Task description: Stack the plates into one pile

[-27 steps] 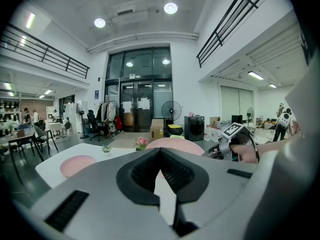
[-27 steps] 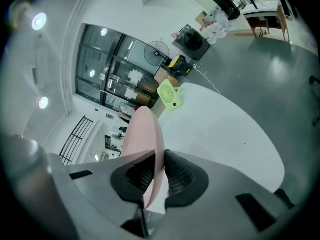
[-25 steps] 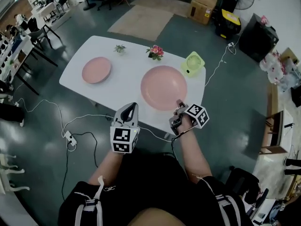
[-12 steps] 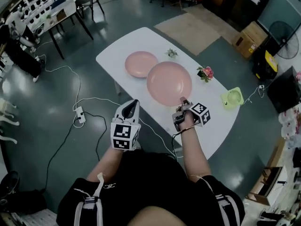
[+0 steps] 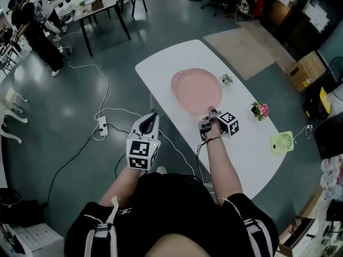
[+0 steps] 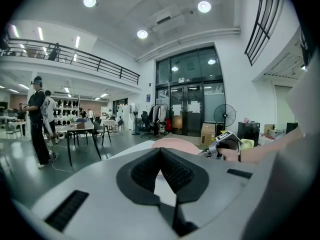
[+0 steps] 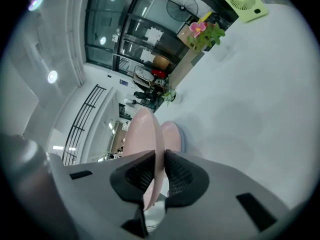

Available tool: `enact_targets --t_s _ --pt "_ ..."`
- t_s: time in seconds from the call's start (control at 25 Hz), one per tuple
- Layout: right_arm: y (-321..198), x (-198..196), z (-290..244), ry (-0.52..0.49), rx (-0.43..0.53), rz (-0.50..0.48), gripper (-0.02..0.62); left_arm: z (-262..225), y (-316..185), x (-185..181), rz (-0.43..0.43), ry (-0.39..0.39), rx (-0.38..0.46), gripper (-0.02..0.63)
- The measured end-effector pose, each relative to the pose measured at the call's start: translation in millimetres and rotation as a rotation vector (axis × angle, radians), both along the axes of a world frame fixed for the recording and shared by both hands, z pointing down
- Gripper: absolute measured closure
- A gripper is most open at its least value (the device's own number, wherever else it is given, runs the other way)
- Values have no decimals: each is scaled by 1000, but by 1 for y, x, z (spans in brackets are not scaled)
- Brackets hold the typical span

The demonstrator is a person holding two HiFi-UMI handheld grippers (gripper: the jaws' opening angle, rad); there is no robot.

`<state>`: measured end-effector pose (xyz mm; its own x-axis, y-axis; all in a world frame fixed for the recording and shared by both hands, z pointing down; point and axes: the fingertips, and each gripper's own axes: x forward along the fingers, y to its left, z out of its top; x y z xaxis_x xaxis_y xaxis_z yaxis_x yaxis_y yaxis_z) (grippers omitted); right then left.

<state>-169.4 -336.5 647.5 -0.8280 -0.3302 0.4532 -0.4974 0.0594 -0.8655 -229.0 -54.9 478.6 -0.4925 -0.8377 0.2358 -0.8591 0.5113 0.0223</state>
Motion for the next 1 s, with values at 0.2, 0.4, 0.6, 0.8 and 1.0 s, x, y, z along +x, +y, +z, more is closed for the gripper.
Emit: enact_targets --t_s 0.2,0.4,0.6,0.8,1.0 --pt "-13 -56 27 49 -5 35 531 4 13 -53 -21 -8 -13 592" --pt "-27 -88 61 141 -20 74 529 6 23 -87 -39 -9 -20 592" --pt "-33 -120 86 247 -11 79 529 16 31 -117 -55 -4 -26 592" --pt "-46 -129 90 288 37 62 526 16 25 -132 -55 8 -23 592" --pt "-60 -117 81 301 158 -6 454 15 -7 -122 -18 5 -13 592"
